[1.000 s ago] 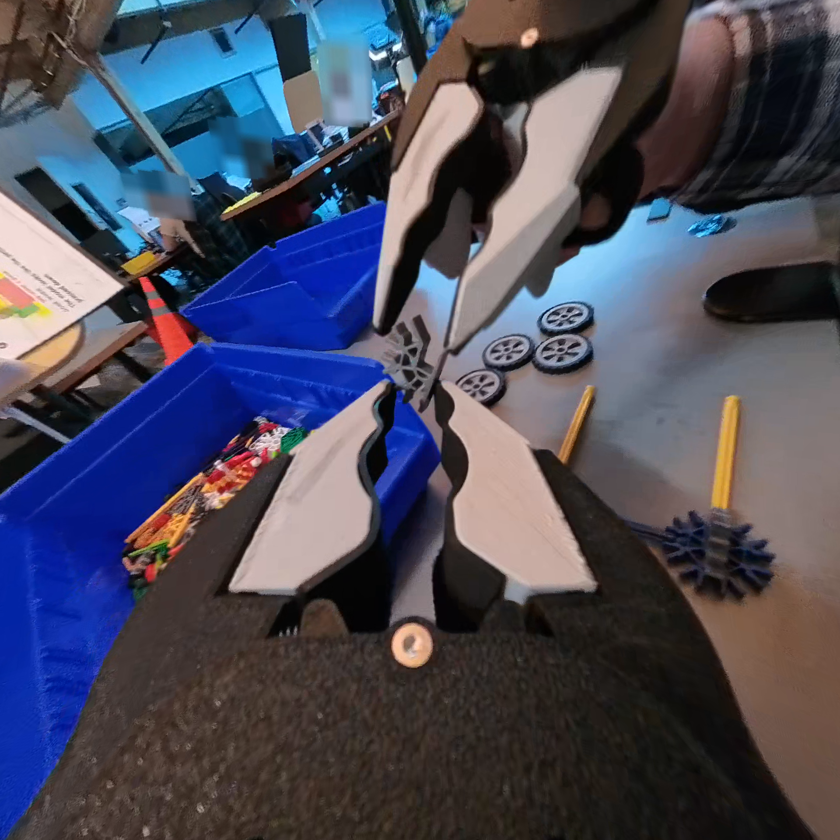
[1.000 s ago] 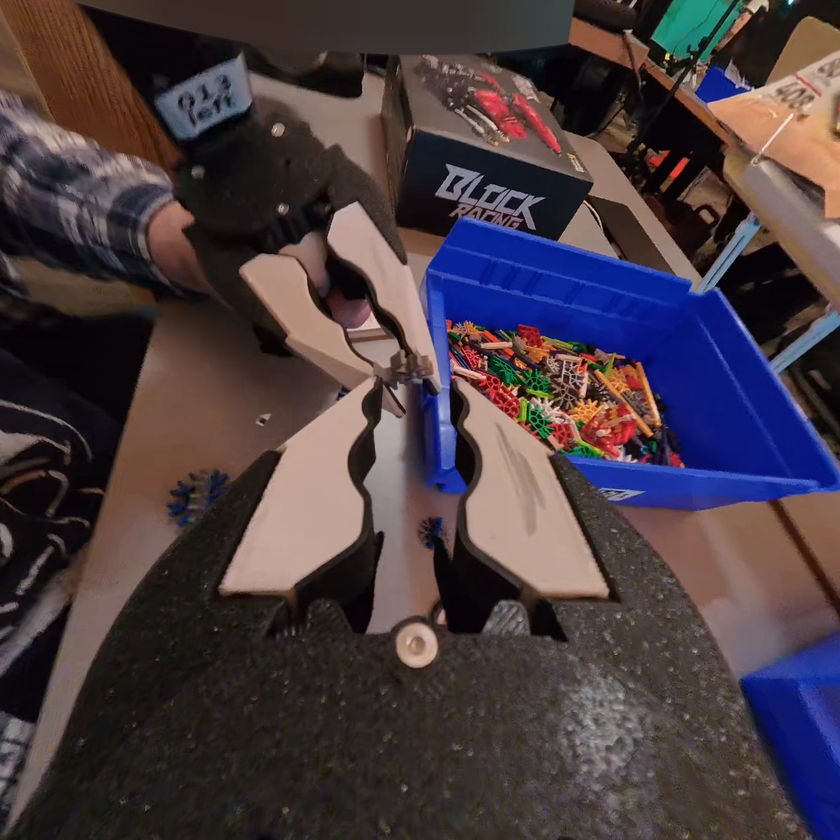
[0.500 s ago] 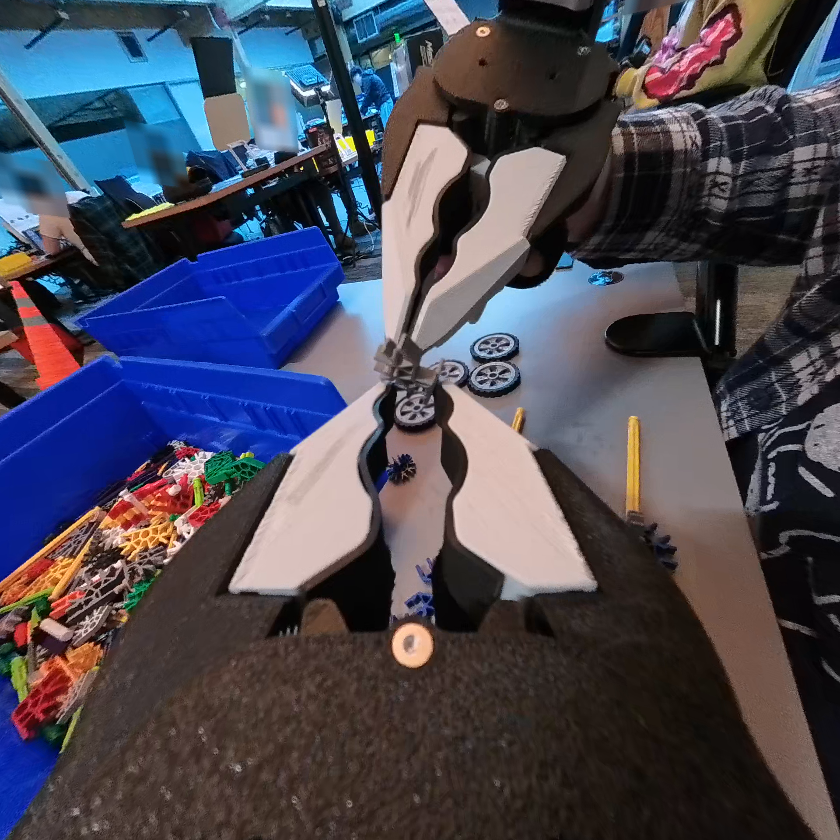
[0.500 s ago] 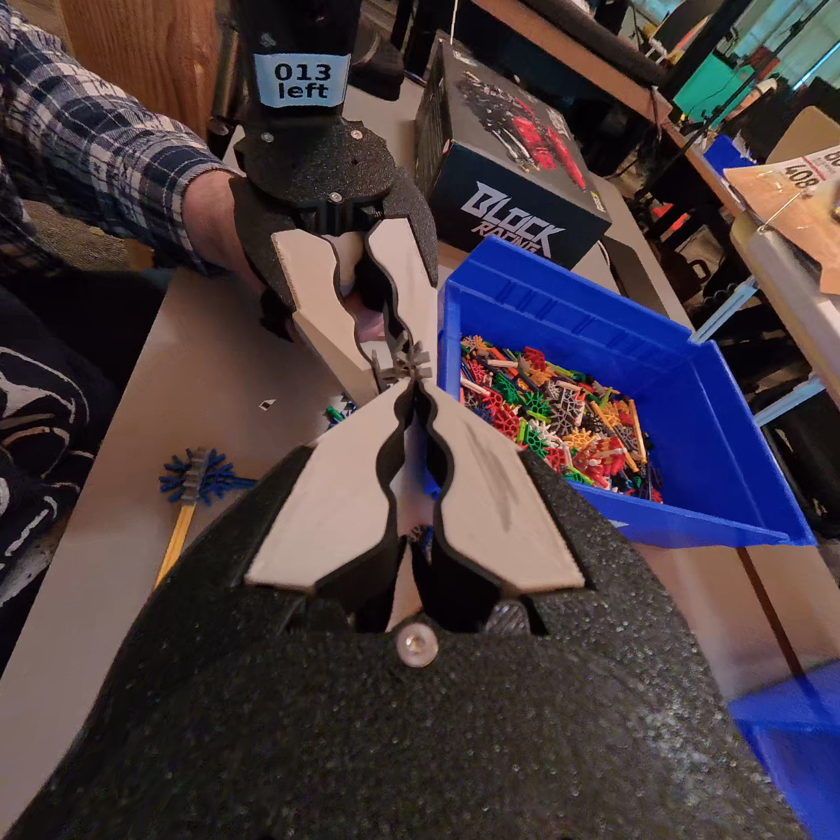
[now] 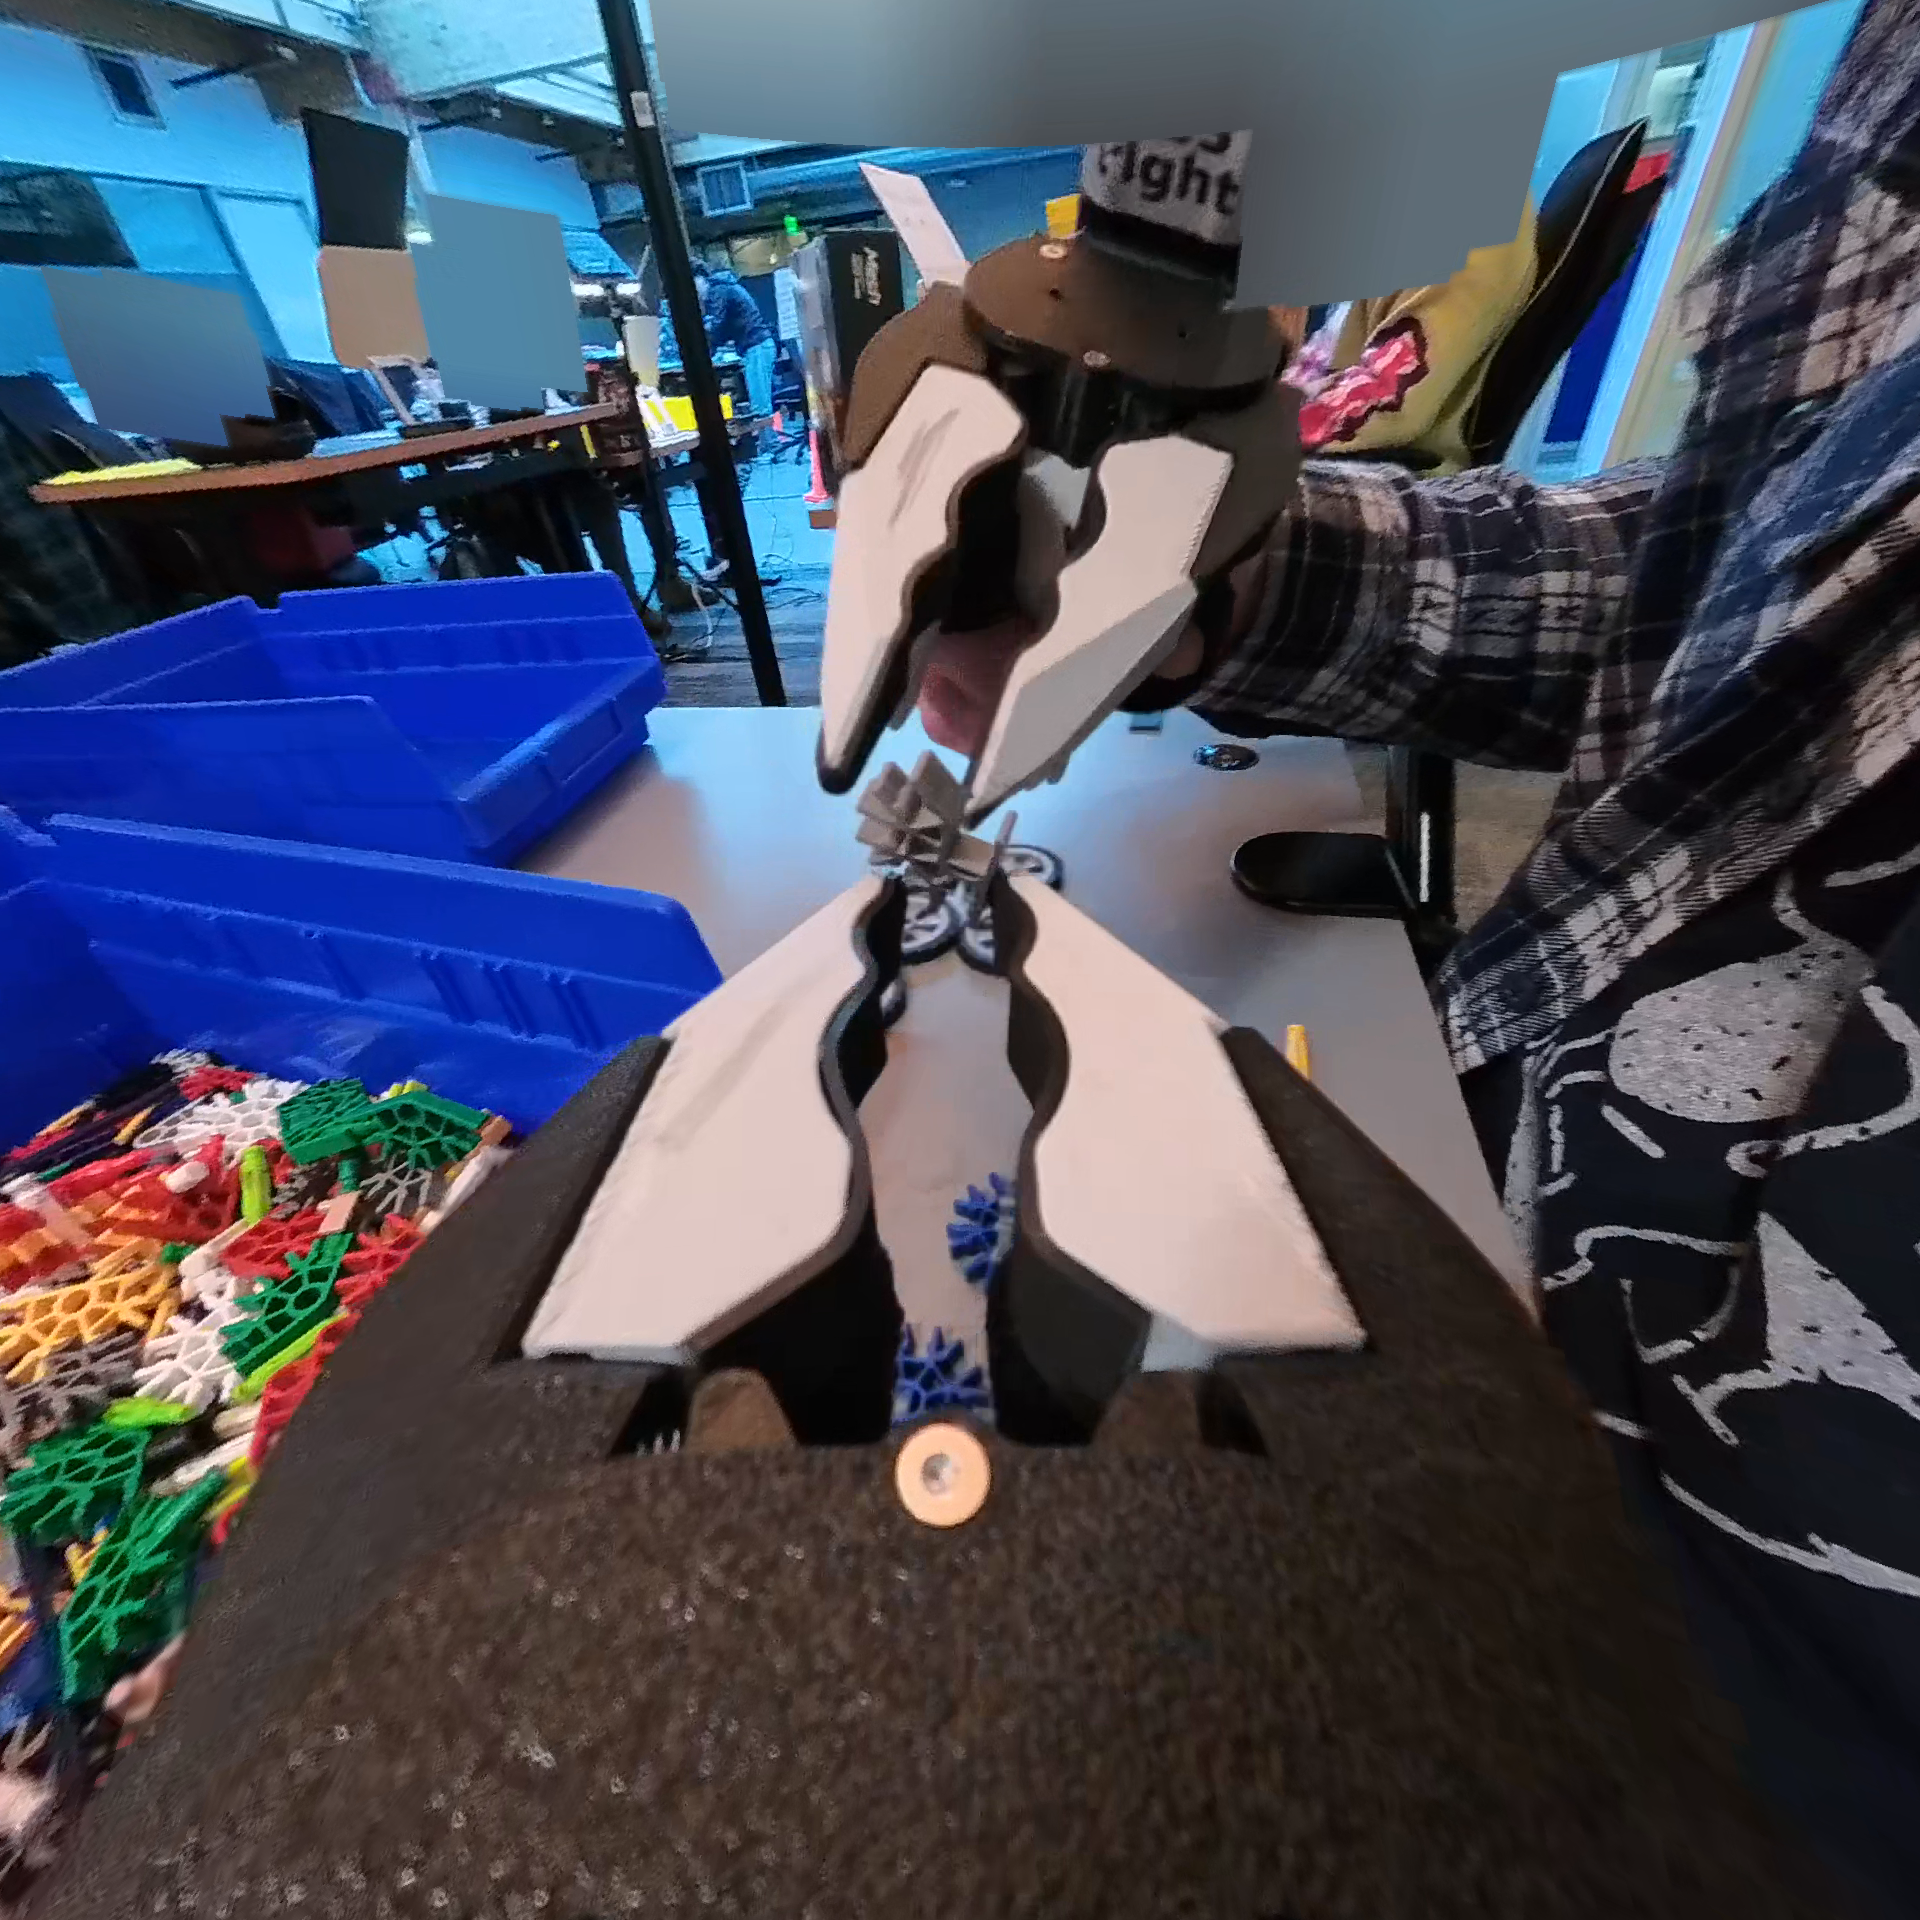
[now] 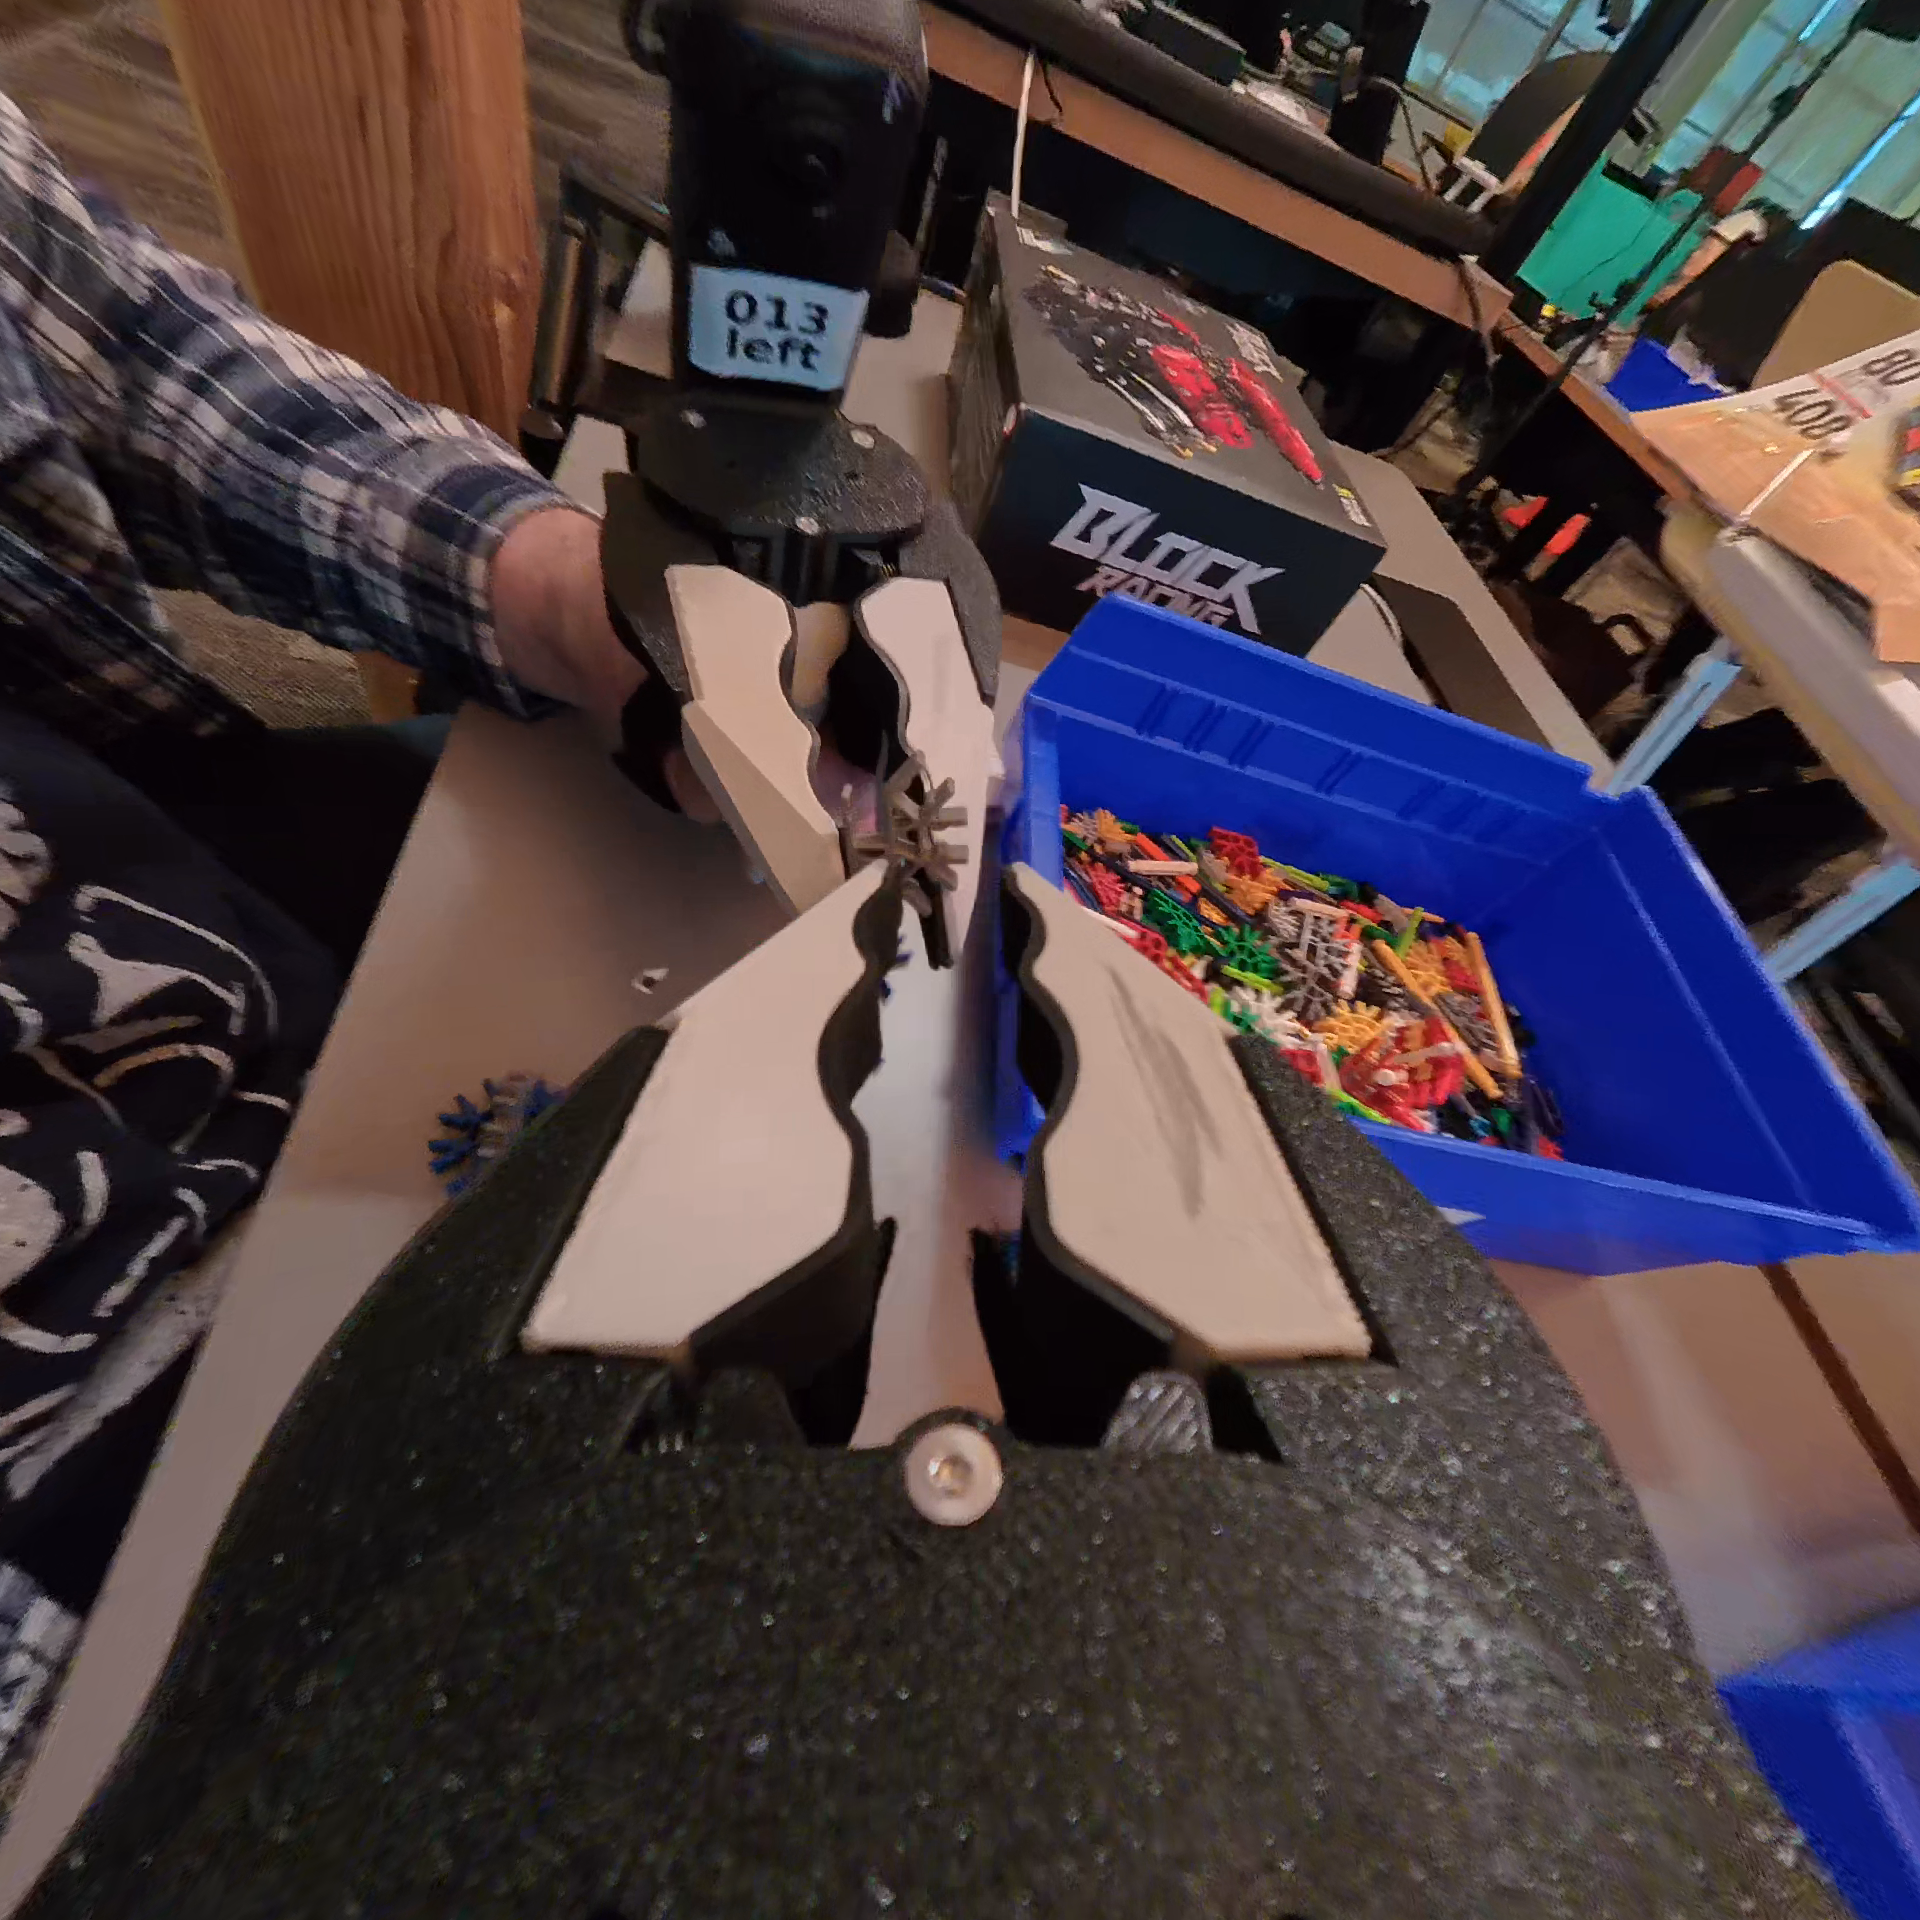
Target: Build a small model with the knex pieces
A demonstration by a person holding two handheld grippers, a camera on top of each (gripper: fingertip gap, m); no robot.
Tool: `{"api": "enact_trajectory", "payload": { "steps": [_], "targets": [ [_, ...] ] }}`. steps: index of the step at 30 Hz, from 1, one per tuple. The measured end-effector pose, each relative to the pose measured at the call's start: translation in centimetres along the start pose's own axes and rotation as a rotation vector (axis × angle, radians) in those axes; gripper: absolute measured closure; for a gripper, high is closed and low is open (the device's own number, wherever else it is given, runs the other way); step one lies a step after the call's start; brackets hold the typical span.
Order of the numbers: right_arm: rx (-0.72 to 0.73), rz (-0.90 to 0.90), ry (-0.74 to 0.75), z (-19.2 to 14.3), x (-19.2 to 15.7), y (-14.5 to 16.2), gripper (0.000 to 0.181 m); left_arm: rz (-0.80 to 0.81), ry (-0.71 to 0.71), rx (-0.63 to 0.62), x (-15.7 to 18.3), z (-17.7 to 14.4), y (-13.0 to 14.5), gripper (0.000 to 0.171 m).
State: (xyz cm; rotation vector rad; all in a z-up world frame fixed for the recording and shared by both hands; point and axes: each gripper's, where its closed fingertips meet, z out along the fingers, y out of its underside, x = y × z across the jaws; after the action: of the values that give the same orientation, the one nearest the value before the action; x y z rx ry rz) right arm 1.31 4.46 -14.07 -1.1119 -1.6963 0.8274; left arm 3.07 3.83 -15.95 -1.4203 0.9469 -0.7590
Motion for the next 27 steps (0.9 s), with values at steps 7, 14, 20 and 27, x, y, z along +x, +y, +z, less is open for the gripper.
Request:
{"api": "enact_trajectory", "payload": {
  "steps": [7,14,20,27],
  "targets": [
    [0.07,0.187,-0.201,0.0,-2.2,-0.9,0.16,-0.039,0.179,0.043,2.5,-0.2,-0.7,0.157],
    [0.095,0.29,-0.334,0.2,-3.6,-1.1,0.166,-0.087,0.297,0.031,3.8,-0.5,-0.5,0.157],
    [0.149,0.331,-0.321,-0.5,-3.1,-1.3,0.175,-0.11,0.288,0.014,3.4,-0.2,-0.1,0.161],
    [0.055,0.292,-0.197,-0.7,-1.3,-0.1,0.176,-0.107,0.149,0.051,0.6,-0.8,-0.8,0.15]
  ]
}}
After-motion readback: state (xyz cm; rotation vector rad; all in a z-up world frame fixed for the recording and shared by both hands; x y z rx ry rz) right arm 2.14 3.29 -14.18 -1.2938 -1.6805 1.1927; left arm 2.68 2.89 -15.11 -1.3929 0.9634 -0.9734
